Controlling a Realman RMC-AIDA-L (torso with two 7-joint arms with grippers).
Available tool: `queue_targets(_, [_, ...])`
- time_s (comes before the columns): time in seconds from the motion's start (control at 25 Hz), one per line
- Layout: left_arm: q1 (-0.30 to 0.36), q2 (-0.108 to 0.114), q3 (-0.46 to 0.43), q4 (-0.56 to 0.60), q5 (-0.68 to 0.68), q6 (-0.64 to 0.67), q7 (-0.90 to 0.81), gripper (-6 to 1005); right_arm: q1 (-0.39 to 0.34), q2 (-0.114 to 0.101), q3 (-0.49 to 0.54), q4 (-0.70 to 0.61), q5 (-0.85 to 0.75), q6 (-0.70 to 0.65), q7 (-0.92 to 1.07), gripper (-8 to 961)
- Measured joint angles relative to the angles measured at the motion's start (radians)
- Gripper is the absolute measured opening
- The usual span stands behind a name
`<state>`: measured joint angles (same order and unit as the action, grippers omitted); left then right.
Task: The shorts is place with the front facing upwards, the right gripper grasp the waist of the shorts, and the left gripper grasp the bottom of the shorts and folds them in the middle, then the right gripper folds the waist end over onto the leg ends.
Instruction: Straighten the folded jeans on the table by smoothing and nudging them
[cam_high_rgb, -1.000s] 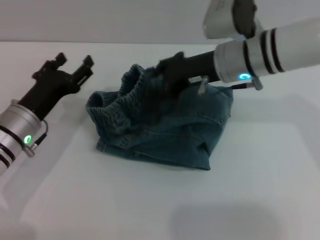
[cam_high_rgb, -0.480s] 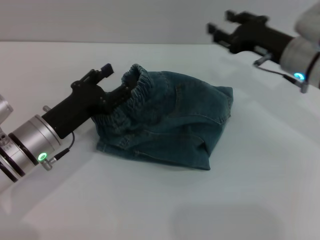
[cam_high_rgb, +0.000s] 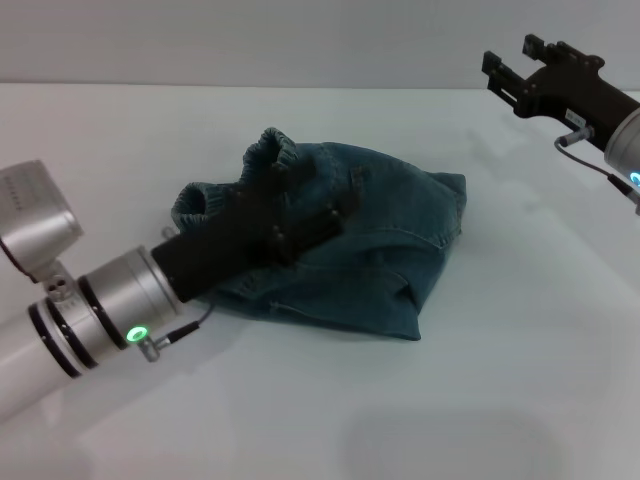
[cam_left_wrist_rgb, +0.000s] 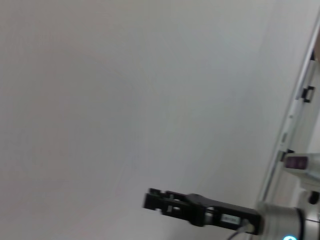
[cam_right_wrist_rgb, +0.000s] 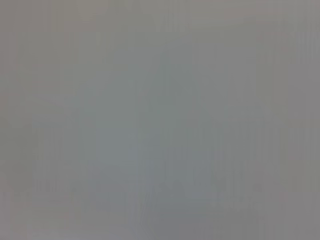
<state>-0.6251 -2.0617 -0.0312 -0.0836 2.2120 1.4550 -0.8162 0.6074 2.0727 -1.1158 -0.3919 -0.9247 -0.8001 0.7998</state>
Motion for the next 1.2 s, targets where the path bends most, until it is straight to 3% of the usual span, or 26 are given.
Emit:
queue_targets(0.16, [-0.008,-0.004,0.018,-0.012,0.000,-0.021,0.000,797,-0.009,0.002,0.001,0.014,0.001,-0.003,-0.002,559])
queue_targets(0.48, [-0.023,-0.007,0.001,-0.032,-0.007,-0.220,0.006,797,-0.034,0.006,0.001,0.035,0.003,-0.031,0.002,558])
queue_targets(1.2, [-0.042,-0.007,-0.213,-0.039,-0.008,-0.486,0.132,797,-0.049,0.005,0.001,0.055,0.004,-0.071,0.000,559])
